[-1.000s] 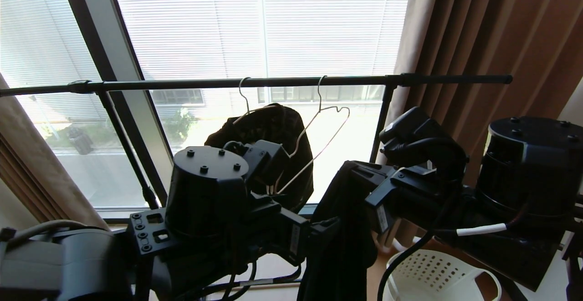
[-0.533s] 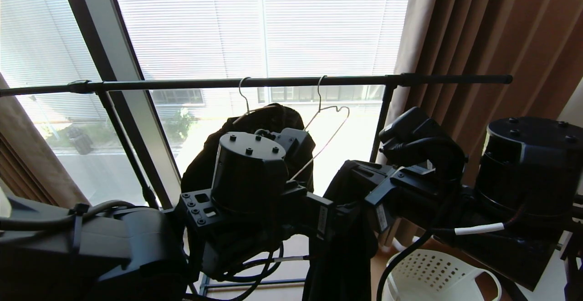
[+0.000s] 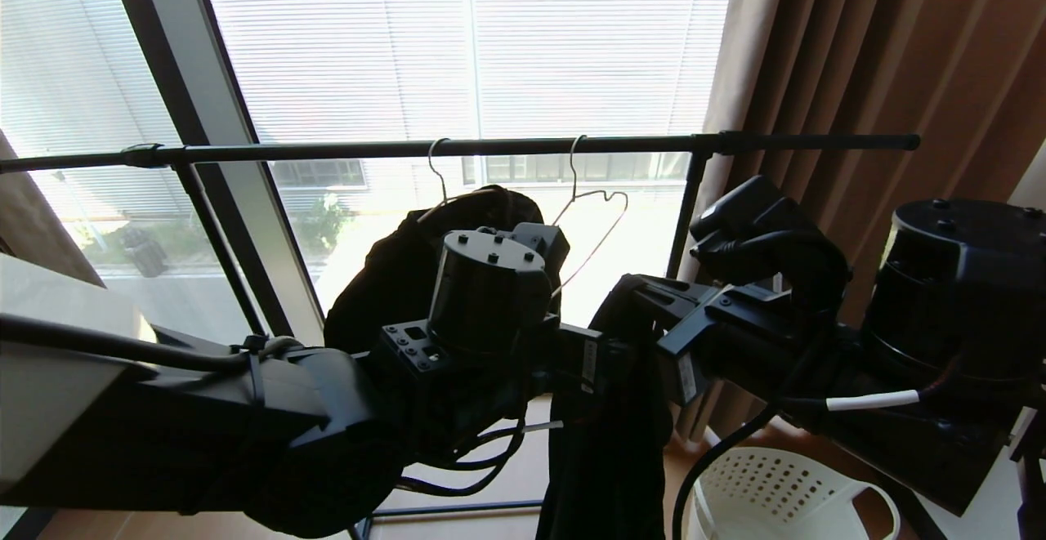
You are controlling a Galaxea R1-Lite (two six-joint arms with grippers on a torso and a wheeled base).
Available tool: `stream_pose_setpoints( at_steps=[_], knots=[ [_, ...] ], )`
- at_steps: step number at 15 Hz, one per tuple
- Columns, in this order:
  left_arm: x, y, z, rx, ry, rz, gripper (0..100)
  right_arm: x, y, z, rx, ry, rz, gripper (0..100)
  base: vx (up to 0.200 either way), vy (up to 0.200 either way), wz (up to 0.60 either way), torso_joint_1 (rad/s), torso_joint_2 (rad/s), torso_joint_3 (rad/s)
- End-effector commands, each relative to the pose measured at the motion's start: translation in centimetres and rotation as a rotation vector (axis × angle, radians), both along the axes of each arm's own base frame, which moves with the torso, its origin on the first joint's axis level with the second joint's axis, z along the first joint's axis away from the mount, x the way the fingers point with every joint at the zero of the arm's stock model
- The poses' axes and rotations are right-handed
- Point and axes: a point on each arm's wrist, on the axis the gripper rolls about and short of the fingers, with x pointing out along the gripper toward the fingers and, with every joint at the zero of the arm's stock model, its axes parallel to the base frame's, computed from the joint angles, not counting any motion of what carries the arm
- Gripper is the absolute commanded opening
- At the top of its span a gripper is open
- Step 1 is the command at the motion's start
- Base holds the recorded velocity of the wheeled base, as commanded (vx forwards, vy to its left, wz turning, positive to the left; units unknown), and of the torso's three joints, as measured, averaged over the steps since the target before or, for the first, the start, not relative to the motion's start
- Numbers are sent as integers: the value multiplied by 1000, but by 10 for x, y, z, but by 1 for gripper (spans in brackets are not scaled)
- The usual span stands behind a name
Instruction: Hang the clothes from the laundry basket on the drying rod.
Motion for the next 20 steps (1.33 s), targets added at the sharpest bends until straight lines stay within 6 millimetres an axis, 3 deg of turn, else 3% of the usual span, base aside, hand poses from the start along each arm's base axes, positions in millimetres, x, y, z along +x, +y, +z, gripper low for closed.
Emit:
stream_pose_setpoints(
  at_steps=[1,10,15,20],
  knots=[
    [4,-7,-10,4,27,6,100,2,2,1,23,-21,-6,0,0,0,0,0,0,0],
    [-5,-11,-51,68,137,57,100,4,3,15,110,-43,-49,0,0,0,0,0,0,0],
    [-19,7,-69,138,182,102,100,6,3,16,113,-48,-66,0,0,0,0,0,0,0],
    [-42,17,-64,149,187,84,100,10,1,18,124,-50,-83,0,0,0,0,0,0,0]
  ],
)
